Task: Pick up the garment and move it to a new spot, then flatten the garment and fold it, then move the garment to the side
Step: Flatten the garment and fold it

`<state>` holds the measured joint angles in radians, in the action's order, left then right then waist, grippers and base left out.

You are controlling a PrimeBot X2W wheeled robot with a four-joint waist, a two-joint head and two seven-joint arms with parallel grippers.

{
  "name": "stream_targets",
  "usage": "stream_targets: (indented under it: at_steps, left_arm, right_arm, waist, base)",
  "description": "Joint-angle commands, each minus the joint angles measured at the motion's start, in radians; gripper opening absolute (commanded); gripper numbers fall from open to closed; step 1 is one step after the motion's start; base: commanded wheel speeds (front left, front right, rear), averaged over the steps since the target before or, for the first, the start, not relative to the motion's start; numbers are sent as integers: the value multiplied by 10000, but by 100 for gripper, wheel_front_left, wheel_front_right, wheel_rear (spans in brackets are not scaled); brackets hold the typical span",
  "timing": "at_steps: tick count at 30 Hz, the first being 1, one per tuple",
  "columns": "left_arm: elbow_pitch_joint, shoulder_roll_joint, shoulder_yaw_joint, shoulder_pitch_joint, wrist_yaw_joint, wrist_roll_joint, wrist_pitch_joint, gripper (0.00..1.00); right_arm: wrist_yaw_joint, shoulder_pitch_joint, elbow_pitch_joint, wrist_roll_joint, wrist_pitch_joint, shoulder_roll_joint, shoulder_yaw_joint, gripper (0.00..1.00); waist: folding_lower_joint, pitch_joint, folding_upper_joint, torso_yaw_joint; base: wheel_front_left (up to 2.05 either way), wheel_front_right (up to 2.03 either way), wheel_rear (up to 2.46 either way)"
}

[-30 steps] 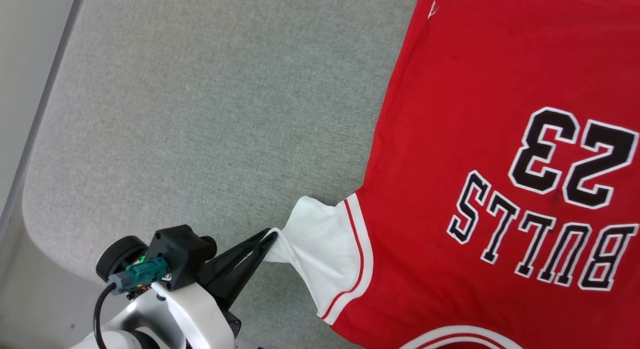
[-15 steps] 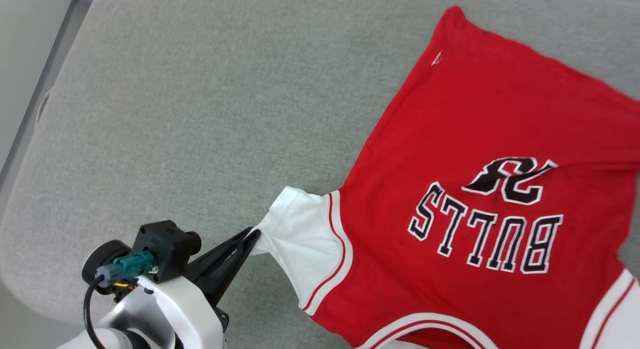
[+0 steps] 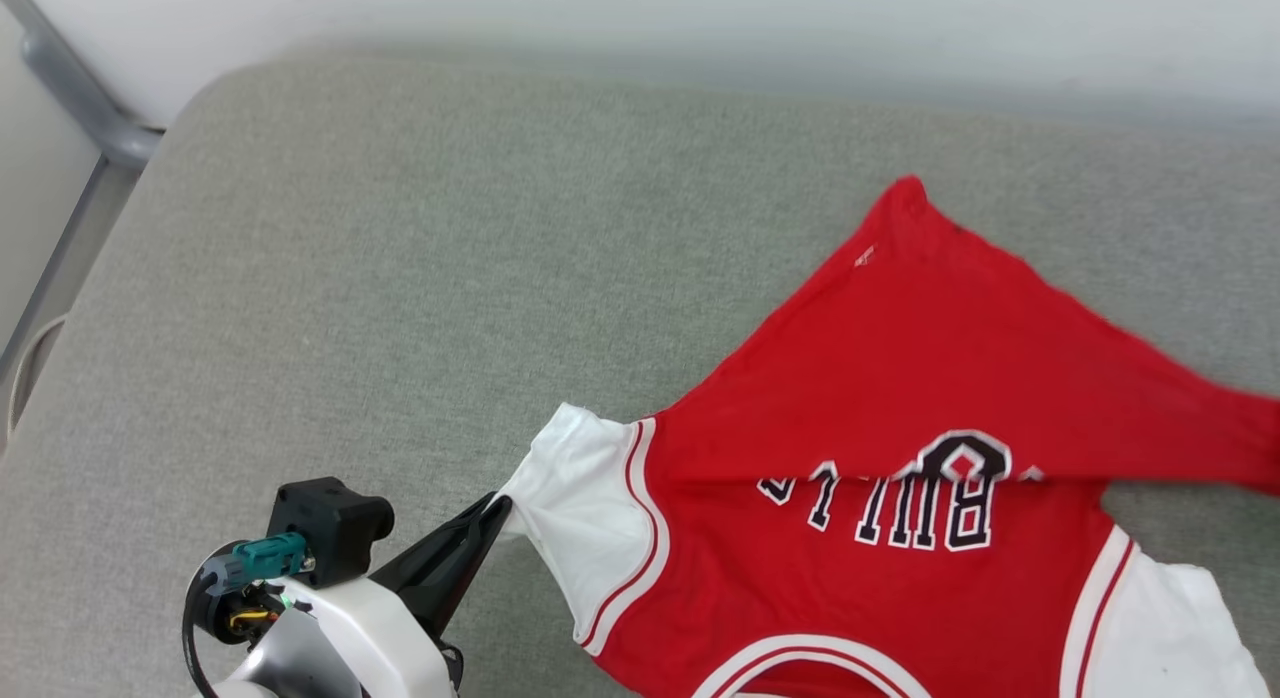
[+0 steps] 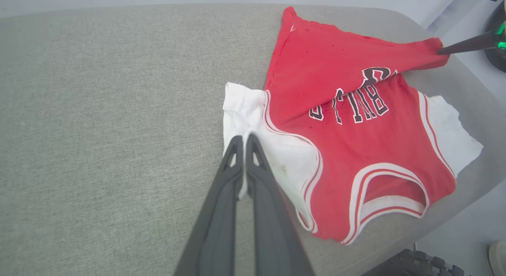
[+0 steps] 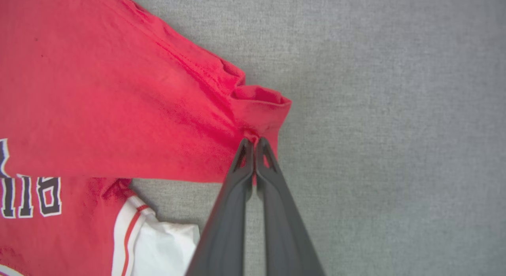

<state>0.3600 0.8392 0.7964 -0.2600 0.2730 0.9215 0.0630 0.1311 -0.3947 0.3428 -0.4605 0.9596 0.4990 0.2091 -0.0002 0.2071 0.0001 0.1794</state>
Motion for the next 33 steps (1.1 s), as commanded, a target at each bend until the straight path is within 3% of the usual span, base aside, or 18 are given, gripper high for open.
stream_targets:
  at_steps: [1, 12, 23, 24, 25, 33]
  left_arm:
    - [-107, -106, -25, 111, -10, 62, -131, 0]
    - [-667, -491, 60, 533, 194, 133, -575, 0]
    - [-934, -921, 213, 590, 142, 142, -837, 0]
    - [-937, -923, 225, 564, 125, 134, -823, 0]
    - [-931, -922, 235, 544, 116, 119, -806, 0]
    - [-708, -814, 262, 485, 171, 51, -702, 0]
  right_arm:
    - [-8, 590, -287, -179, -41, -84, 76, 0]
    - [-8, 3187, -2127, -365, -6, -790, 835, 0]
    - [-8, 4827, -2522, 117, 317, -1732, 1525, 0]
    - [-8, 4822, -2543, 89, 296, -1723, 1488, 37]
    - [-8, 4784, -2576, 49, 254, -1705, 1459, 100]
    - [-8, 4066, -3111, -365, 259, -1143, 1040, 100]
  waist:
    - [2, -384, -1, -211]
    - [2, -1155, -1, -562]
    - [2, -1344, -1, -609]
    - [2, -1358, -1, -601]
    - [2, -1374, -1, -596]
    - [2, -1376, -1, -511]
  base:
    - [0, 0, 0]
    - [0, 0, 0]
    - [0, 0, 0]
    - [0, 0, 0]
    - [0, 0, 0]
    - [0, 0, 0]
